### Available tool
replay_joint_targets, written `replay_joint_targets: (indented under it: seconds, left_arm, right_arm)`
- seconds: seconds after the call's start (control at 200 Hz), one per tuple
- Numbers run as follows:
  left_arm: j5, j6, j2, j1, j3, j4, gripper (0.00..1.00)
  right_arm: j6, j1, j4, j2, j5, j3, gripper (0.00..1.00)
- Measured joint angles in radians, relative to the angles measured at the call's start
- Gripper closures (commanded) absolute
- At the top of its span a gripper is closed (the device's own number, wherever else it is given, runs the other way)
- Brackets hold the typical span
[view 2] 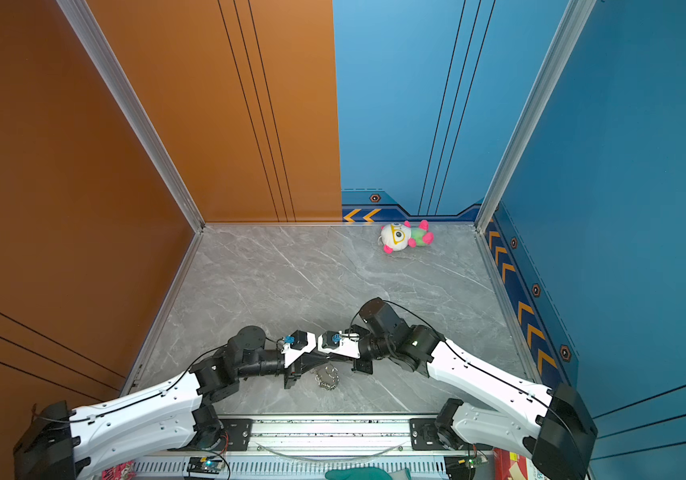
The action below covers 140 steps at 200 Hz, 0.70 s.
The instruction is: Put the keys on the keyring
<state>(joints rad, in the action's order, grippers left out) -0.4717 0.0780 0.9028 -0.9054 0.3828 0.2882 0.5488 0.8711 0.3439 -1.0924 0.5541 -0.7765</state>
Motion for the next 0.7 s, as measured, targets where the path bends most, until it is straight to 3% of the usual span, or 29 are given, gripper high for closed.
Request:
replay_joint_targets:
  seconds: [0.17,0.395,0.701]
  left_arm:
    - [0.001,-0.004,0.0,0.0,0.0,-0.001,0.98]
    - [0.042,-0.024,-0.028,0.002,-0.006,0.013,0.79]
    - [0.049,-0.049,-0.055,0.017,-0.023,0.054,0.77]
  right_arm:
    - [-0.011,-0.002,-0.003,0.0,0.01,0.005,1.0]
    - [-0.09,-0.042,-0.135,0.05,0.042,0.092,1.0]
    - [-0.249,-0.073,-0.433,0.103,0.117,0.237,1.0]
